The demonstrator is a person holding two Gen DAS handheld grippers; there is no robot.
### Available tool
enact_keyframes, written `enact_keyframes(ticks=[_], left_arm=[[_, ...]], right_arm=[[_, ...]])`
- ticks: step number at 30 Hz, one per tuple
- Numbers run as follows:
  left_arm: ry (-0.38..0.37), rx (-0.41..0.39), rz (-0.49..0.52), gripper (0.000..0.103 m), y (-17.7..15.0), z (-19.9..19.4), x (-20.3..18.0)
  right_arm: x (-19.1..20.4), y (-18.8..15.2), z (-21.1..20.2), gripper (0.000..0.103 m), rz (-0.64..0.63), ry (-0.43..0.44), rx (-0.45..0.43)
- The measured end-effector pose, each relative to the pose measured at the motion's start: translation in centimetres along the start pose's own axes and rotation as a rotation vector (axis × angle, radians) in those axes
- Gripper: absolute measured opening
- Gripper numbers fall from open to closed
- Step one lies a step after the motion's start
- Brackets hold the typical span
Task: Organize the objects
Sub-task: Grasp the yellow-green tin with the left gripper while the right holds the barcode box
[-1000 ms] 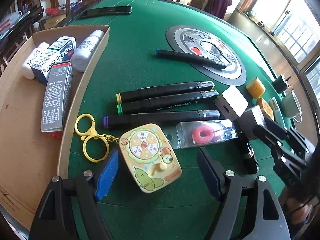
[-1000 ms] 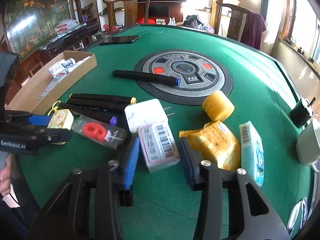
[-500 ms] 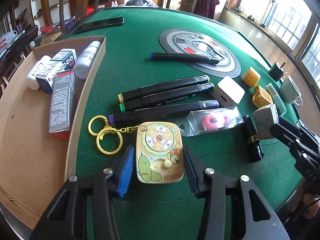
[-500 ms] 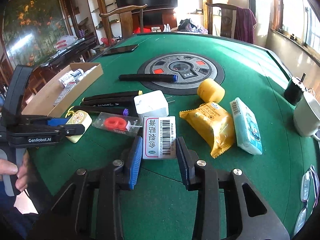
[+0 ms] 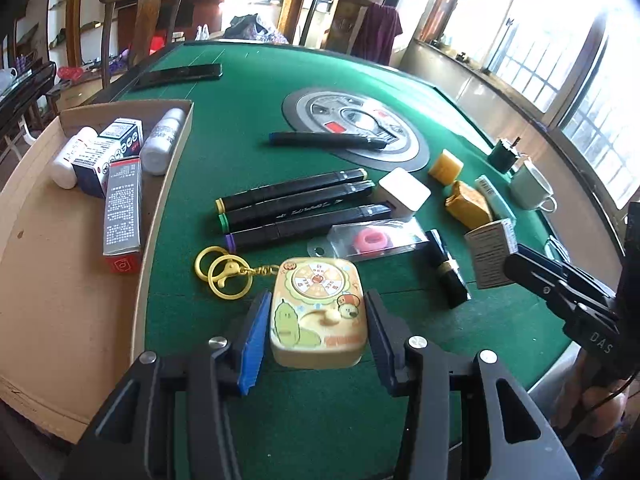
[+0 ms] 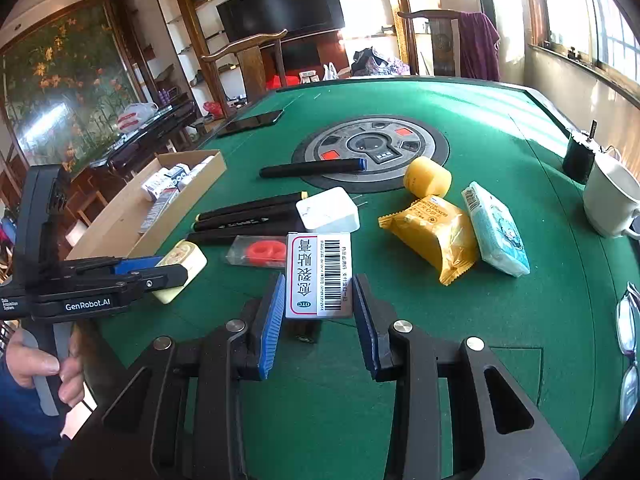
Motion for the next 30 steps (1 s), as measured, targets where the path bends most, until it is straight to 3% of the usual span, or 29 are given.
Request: enact_keyframes(ticks=[18, 20, 22, 26, 30], left_arm=[[-0.164, -0.114, -0.058, 0.046, 0.8, -6.7, 1.7], [-0.169, -0.132, -0.066, 0.038, 1.3, -7.6, 2.5], [-0.174, -0.142, -0.075, 0.037, 1.8, -8.4, 3.3], [-0.188, -0.133, -0.078, 0.037, 2.5, -8.9, 4.4], [-0.216, -0.074, -0.071, 0.037, 1.8, -7.7, 4.6]], right_arm=[[7.7, 1.5, -1.0, 0.033, -0.075, 0.039, -0.006], [8.6, 1.8, -0.8, 0.033, -0.086, 0.048, -0.005], [9.6, 2.3, -0.8, 0.033, -0.093, 0.059, -0.008], [11.7, 3.1, 0.0, 0.033, -0.118, 0.076, -0.004], [12.7, 3.6, 0.8, 0.033, -0.124, 0.079, 0.001]])
Point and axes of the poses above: each gripper's, at about its wrist camera, not at the fingertips, and z roughly the way its jaws point, x to its left, y to its top, the point moved 7 cm from there along z, roughly the way its jaws point, and after that the axes turned 4 degrees about -z, right-handed, at the moved point
